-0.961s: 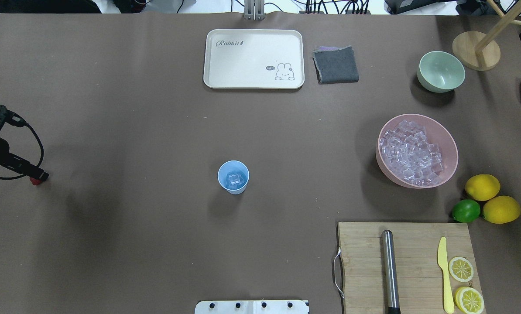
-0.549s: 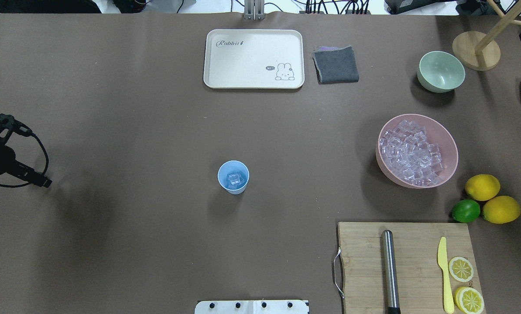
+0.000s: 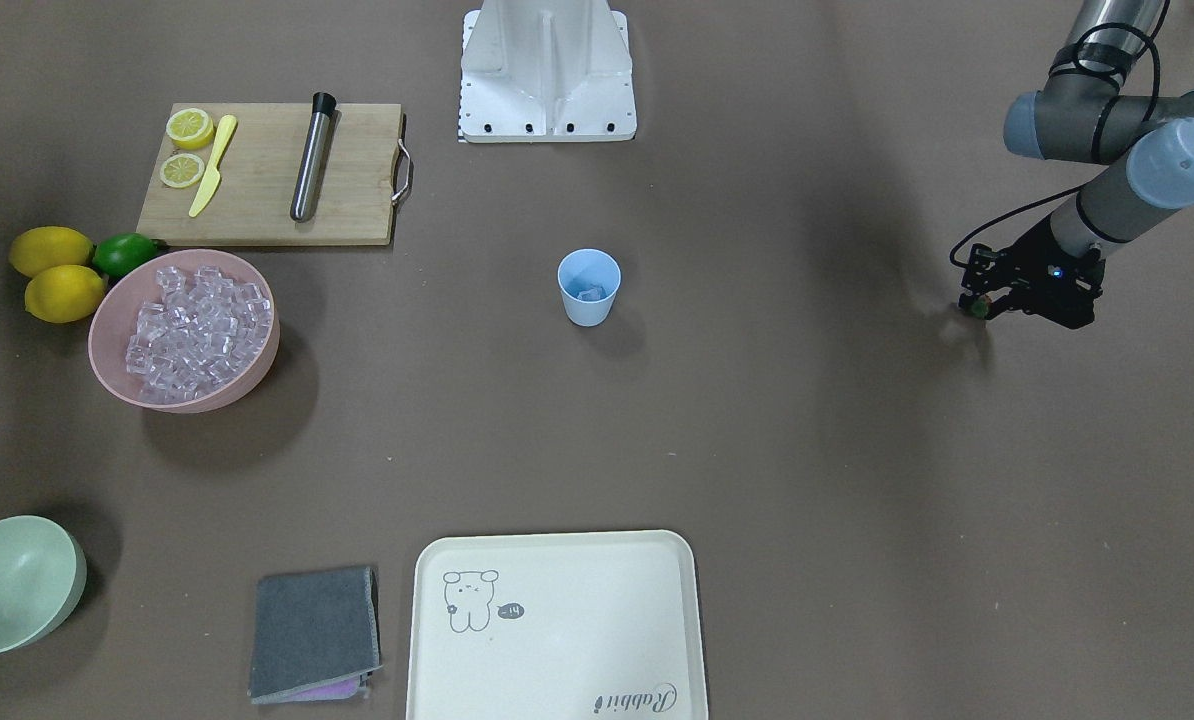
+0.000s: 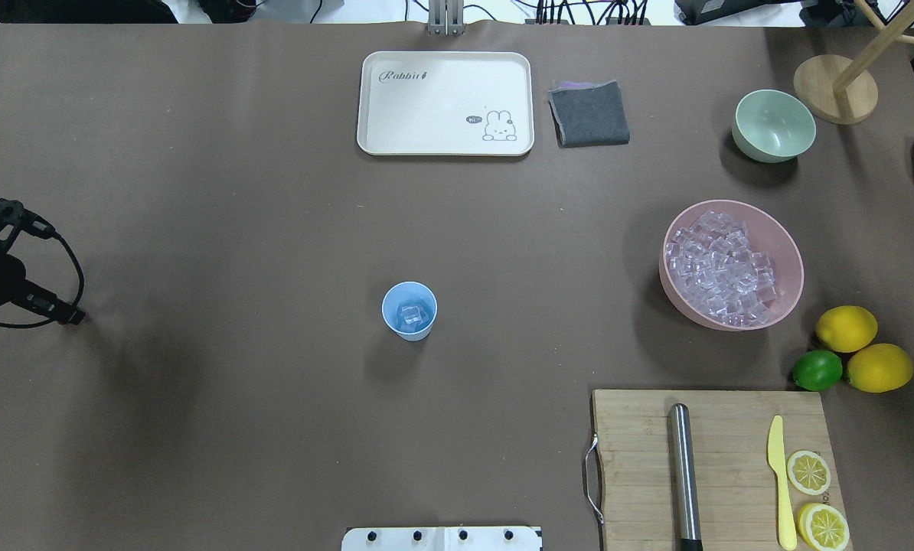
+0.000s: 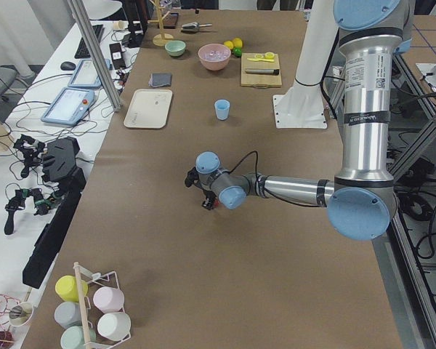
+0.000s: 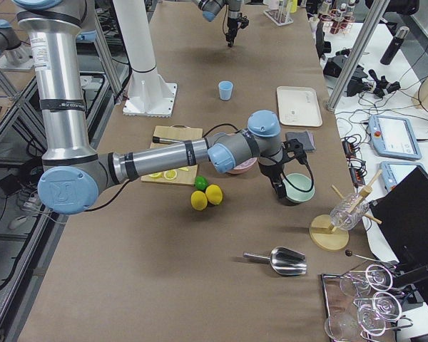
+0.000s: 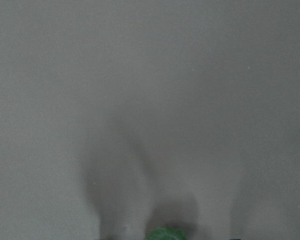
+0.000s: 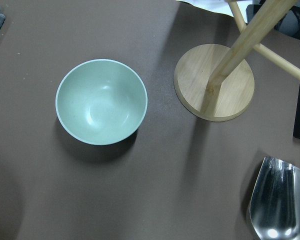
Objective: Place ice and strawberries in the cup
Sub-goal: 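Lower the left gripper onto the red strawberry and grasp it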
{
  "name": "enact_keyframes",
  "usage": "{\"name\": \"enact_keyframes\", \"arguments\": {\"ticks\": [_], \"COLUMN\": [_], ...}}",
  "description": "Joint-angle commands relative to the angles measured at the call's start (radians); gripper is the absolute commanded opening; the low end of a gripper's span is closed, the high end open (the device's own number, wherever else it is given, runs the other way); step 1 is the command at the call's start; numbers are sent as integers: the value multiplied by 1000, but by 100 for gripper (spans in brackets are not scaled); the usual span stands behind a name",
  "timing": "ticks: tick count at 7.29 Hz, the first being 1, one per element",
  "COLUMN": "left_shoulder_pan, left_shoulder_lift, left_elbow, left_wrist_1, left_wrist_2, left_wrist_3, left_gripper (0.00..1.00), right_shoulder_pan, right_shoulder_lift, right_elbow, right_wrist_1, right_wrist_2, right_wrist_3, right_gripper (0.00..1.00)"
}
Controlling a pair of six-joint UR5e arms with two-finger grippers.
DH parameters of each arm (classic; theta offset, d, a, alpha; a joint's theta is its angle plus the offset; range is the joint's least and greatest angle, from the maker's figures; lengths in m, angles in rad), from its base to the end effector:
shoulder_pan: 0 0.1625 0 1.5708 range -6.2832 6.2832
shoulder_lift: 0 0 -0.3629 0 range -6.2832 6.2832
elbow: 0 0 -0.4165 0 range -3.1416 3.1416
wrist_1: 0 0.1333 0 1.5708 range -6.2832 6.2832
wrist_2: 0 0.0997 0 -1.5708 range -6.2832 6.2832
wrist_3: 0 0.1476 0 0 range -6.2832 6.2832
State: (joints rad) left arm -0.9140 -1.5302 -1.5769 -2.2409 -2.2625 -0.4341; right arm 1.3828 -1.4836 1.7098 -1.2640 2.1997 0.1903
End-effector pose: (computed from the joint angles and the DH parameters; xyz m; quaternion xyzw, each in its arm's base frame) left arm 0.3043 -0.4589 0.5718 0.0843 0.4278 0.2046 0.8764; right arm -0.0635 -0.5824 0.4828 0.1899 -0.3401 -0.0804 0.9175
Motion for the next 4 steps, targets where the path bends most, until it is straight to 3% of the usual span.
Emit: {"name": "enact_keyframes", "arguments": {"ticks": [1,2,4], "left_shoulder_pan": [-2,-5,-89], "left_shoulder_lift": [-4,-8,-42], "left_elbow": [0,-3,-35], "left_wrist_1": [3,6,12], "left_wrist_2": [-8,-11,-139], "left_wrist_3": [2,2,5], "left_gripper": [21,16,15], "right_shoulder_pan": [-1,-1,-1], "right_shoulder_lift": [3,8,8], "right_elbow": [2,-4,-7], "right_wrist_1": [0,0,0], "right_wrist_2": [0,-2,-2], "right_wrist_3": [3,3,6], "right_gripper": [99,99,99]}}
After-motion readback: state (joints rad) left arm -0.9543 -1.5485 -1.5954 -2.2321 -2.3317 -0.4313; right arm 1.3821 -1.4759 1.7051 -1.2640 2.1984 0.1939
